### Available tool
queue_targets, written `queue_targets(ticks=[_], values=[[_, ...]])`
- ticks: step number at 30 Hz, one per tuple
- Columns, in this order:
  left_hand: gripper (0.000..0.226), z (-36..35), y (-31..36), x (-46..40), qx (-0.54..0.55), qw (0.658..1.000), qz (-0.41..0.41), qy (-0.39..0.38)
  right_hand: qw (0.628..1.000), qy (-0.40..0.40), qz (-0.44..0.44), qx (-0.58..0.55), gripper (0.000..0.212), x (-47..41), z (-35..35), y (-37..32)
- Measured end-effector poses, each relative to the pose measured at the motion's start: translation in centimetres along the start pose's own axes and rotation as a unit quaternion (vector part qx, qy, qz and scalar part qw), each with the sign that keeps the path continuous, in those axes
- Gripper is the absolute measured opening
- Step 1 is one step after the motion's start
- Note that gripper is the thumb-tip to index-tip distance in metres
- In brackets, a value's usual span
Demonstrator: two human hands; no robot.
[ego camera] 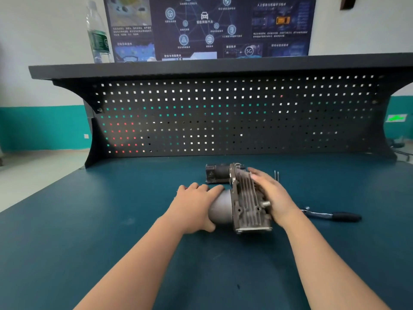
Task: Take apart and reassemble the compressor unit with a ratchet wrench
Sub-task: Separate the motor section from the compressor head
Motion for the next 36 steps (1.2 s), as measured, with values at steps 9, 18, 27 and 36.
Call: queue_targets(ticks=[9, 18, 27, 36], values=[[0.082, -1.8, -0.7, -3.5, 0.105, 0.986, -0.022, -0.127, 0.996, 0.062, 0.025, 0.066, 0.028, -0.9, 1.5, 1.0], [0.082, -3.6, -2.8, -3.9, 0.147, 0.976, 0.007, -0.161, 0.963, 0.257, 0.044, 0.068, 0.017, -0.9, 8.4, -1.7], [0.090, -4.0, -3.7, -4.4, 0.126, 0.976, 0.023, -0.179, 0.770, 0.349, -0.246, 0.474, 0.028, 3.6, 21.9, -1.5], [0.087, -3.7, -3.7, -3.6, 0.044, 0.980, 0.060, -0.185, 0.707, 0.189, -0.241, 0.637, 0.051, 1.6, 18.5, 2.0]])
Point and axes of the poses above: each hand's wrist, its own x-axis away from the middle knuckle, its own z-axis out of the back of the hand, y = z × x, the point moved 10 cm from there along -x, towards the middle knuckle, and after that the axes turned 3 degrees about -x, right-handed, at the moved point
